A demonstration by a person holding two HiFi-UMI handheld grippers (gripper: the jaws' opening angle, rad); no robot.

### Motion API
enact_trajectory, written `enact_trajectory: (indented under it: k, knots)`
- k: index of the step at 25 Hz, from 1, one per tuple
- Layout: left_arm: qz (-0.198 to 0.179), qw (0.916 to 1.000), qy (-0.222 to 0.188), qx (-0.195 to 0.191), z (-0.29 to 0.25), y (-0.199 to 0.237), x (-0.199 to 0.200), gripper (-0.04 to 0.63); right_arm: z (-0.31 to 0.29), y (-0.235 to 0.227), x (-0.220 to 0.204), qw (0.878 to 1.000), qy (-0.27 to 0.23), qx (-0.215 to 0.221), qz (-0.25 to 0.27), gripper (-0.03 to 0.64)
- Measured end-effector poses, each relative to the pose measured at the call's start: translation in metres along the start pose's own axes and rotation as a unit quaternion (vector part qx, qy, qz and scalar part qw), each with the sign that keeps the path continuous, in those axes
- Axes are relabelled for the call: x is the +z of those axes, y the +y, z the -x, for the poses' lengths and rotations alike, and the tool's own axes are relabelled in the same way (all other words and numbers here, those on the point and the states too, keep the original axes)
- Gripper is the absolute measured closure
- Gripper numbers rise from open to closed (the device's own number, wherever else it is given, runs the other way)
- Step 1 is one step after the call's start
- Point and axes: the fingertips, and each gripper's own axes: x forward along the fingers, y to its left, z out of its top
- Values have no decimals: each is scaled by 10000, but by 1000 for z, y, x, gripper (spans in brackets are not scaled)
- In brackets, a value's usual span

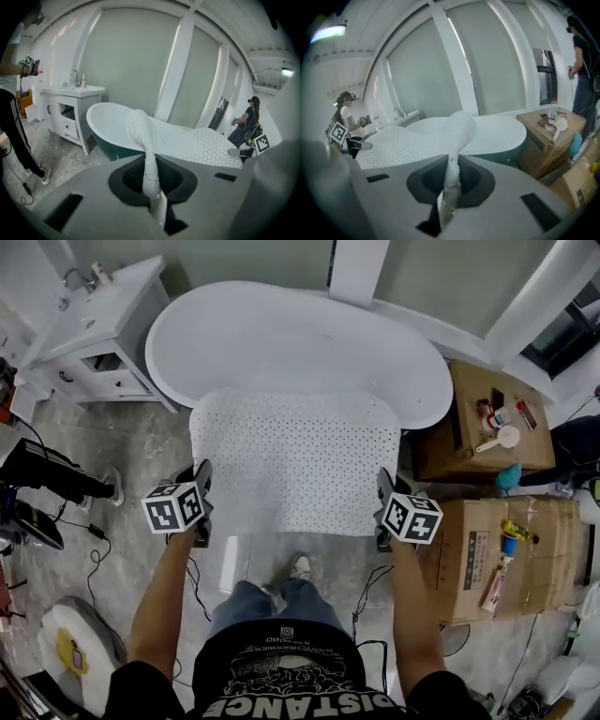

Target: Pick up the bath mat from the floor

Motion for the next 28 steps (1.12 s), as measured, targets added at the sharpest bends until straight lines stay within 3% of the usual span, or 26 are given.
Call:
enact_trajectory:
  k: [11, 18, 22, 28]
  knots:
    - [-196, 9975, -672, -73, 26, -30, 81, 565, 37, 21, 88, 9968, -724, 54, 320, 594]
    - [-536, 9938, -953, -191, 41, -30, 119, 563, 52, 40, 121, 9939, -970, -35, 517, 592]
    - [-535, 9920, -1104, -298, 45, -27, 141, 563, 61, 54, 142, 9910, -1222, -147, 534, 593]
    - [-950, 9849, -1416, -303, 58, -26, 182, 563, 68, 80, 170, 9852, -1588, -161, 629, 592]
